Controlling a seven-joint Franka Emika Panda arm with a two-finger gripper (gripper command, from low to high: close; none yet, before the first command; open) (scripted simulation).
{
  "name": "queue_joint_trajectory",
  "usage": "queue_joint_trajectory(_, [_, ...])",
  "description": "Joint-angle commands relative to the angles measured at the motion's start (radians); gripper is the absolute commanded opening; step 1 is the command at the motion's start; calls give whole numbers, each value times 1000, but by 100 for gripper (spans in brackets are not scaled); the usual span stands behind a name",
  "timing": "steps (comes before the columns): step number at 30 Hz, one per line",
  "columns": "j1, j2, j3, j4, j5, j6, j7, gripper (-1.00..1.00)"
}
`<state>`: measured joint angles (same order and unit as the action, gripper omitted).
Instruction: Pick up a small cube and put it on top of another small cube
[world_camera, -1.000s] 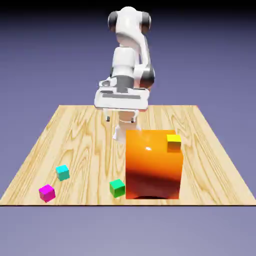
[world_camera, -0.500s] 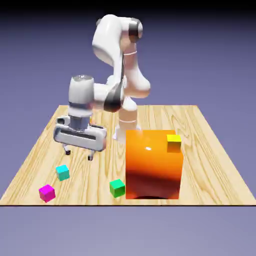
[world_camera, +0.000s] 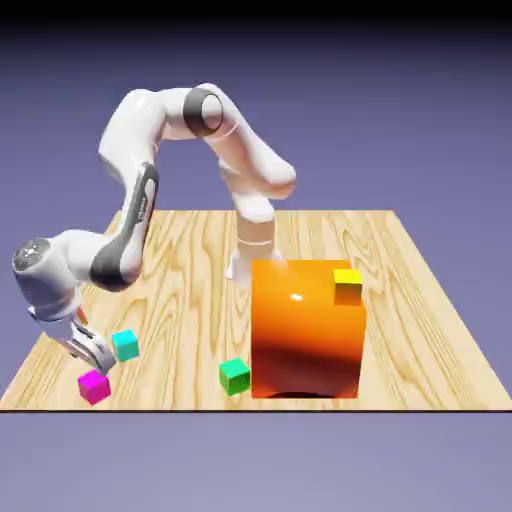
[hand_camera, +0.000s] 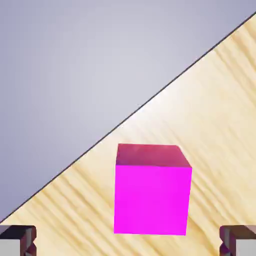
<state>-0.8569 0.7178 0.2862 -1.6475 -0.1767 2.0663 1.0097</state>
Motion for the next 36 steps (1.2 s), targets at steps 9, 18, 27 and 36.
queue_joint_trajectory(9, [-23, -1, 37, -25, -16, 7, 43, -100])
queue_joint_trajectory(18, [-228, -7, 364, -240, -152, 67, 417, -100])
queue_joint_trajectory(27, [-433, -12, 690, -456, -288, 128, 792, -100])
queue_joint_trajectory(36, [-633, -18, 1008, -666, -422, 187, 1158, -100])
